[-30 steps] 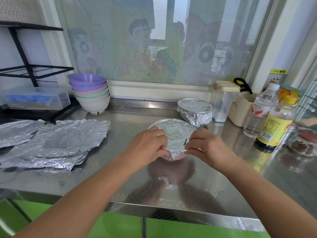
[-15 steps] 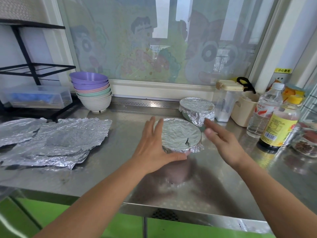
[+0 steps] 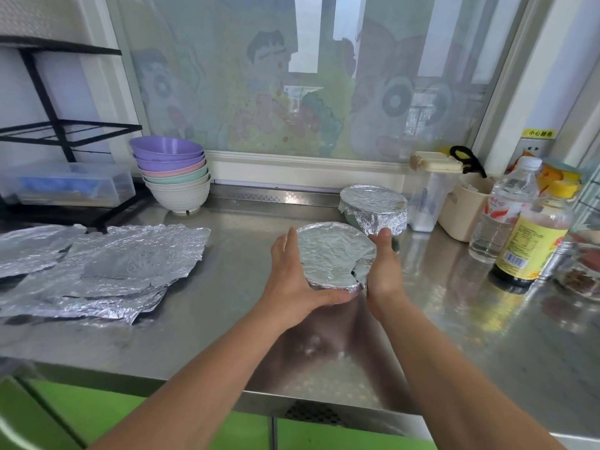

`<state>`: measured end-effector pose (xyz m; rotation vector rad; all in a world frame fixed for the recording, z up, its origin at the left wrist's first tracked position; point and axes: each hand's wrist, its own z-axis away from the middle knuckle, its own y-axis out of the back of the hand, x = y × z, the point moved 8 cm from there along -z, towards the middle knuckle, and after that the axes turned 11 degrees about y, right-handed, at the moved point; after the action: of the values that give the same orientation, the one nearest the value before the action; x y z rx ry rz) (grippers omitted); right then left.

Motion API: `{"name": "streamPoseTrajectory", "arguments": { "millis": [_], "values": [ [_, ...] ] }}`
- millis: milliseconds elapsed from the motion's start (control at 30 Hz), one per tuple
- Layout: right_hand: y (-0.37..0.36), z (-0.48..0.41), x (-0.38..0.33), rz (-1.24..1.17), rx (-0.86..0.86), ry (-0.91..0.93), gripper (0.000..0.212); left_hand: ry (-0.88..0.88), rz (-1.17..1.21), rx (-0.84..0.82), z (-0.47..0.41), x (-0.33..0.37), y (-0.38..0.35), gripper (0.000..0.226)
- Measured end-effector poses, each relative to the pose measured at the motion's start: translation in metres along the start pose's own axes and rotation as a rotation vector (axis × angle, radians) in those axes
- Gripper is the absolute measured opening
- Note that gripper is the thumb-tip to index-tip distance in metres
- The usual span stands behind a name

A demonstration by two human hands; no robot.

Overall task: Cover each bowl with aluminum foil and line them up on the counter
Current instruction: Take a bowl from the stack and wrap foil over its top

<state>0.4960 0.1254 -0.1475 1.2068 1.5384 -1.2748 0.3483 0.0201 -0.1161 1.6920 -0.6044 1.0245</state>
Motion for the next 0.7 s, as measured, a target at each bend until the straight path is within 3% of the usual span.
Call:
{"name": "streamPoseTrajectory", "arguments": {
  "millis": [100,300,400,467,600,700],
  "values": [
    [-0.001,0.003,-0.006,-0.028,-0.007,-0.01,0.067,-0.007,0.019,0.005,0.0,0.001,0.001,0.152],
    [0.006,0.019,-0.029,0.063,-0.305,0.049,0.055,0.029,0.093,-0.058,-0.005,-0.011,0.013,0.159],
    [0.025,0.029,-0.036,0.267,-0.434,0.212,0.079,0.025,0.086,-0.066,-0.012,-0.019,0.025,0.157],
    [0.019,0.034,-0.034,0.289,-0.567,0.282,0.079,0.015,0.076,-0.081,-0.019,-0.022,0.026,0.154],
    [-0.001,0.02,-0.027,0.269,-0.595,0.315,0.084,0.029,0.102,-0.053,-0.04,-0.031,0.035,0.155],
    [-0.023,-0.004,-0.016,0.217,-0.589,0.295,0.072,0.057,0.13,-0.034,-0.067,-0.04,0.043,0.156]
  ]
}}
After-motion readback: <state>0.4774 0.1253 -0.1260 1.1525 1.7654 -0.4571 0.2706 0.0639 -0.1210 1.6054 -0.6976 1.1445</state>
